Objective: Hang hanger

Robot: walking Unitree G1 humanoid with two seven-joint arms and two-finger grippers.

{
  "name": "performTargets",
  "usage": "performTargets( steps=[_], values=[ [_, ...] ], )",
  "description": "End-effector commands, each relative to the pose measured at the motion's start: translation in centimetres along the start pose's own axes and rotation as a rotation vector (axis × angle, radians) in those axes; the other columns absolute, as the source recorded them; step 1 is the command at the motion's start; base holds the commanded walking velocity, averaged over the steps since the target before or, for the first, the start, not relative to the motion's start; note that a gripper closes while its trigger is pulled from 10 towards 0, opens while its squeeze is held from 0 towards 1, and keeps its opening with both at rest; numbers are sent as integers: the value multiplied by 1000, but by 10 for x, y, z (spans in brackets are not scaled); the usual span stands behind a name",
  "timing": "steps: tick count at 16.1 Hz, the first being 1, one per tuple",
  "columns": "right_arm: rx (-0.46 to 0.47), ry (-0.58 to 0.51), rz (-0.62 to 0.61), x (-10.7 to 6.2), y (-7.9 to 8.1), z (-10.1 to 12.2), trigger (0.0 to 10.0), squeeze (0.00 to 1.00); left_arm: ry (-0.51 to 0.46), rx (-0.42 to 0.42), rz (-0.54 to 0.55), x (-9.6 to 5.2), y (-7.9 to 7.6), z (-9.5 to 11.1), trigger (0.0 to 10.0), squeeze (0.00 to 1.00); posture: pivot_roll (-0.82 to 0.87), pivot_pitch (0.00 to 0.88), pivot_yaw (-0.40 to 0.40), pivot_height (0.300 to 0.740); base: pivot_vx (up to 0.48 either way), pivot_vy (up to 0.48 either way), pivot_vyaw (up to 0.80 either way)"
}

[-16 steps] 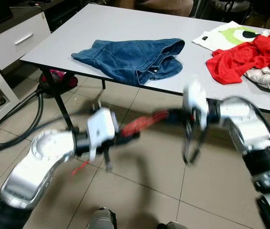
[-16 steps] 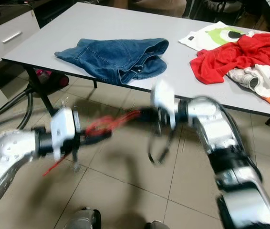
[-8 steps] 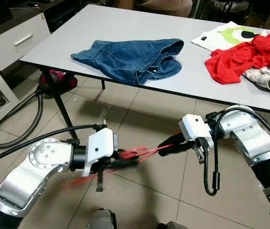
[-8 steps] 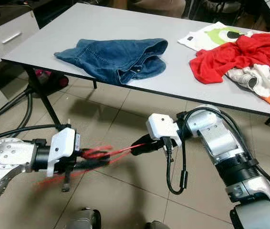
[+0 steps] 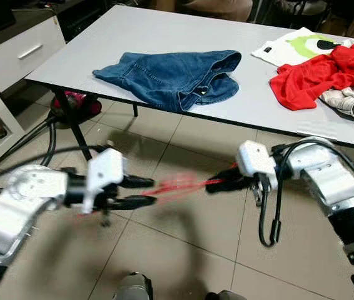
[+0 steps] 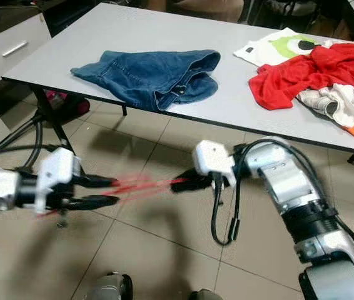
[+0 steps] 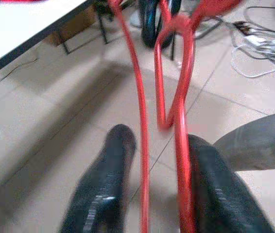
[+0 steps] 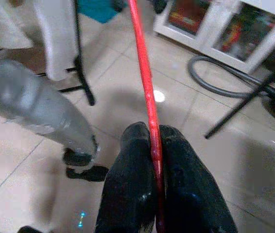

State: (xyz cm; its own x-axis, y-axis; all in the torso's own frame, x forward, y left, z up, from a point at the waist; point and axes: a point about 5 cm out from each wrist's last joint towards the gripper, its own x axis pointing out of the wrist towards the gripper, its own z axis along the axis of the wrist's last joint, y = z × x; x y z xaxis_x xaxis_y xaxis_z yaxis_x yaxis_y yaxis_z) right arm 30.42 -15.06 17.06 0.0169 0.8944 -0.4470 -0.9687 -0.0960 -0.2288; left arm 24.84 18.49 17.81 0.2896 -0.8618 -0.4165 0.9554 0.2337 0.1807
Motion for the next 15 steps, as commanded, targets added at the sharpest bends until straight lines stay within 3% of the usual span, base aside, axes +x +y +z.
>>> performTargets(
  steps=[1, 4, 7, 11, 12, 13, 15],
  values=[
    [-5, 0, -63, -9, -6, 1, 0, 0, 0, 3, 46, -13, 8, 1, 10000, 1000, 72, 96, 20, 740, 0, 0, 0],
    [28, 12, -87, -14, -3, -6, 0, 0, -12, -13, 116, -36, 19, 3, 10000, 1000, 70, 98, 20, 740, 0, 0, 0],
    [47, 27, -99, -16, -3, -12, 0, 0, -33, -27, 131, -50, 24, 7, 10000, 1000, 70, 99, 22, 740, 0, 0, 0],
    [80, 6, -193, -24, -11, -14, 0, 0, -44, -33, 257, -67, 41, 7, 10000, 1000, 74, 96, 28, 740, 0, 0, 0],
    [76, 3, -226, -29, -16, -12, 0, 0, -50, -32, 274, -64, 43, 7, 10000, 0, 74, 95, 31, 740, 0, 0, 0],
    [73, -3, -246, -32, -20, -9, 0, 0, -73, -39, 278, -61, 43, 8, 10000, 0, 74, 93, 32, 740, 0, 0, 0],
    [89, -53, -322, -38, -31, -2, 0, 0, -212, -86, 282, -46, 44, 17, 10000, 0, 72, 89, 33, 740, 0, 0, 0]
  ],
)
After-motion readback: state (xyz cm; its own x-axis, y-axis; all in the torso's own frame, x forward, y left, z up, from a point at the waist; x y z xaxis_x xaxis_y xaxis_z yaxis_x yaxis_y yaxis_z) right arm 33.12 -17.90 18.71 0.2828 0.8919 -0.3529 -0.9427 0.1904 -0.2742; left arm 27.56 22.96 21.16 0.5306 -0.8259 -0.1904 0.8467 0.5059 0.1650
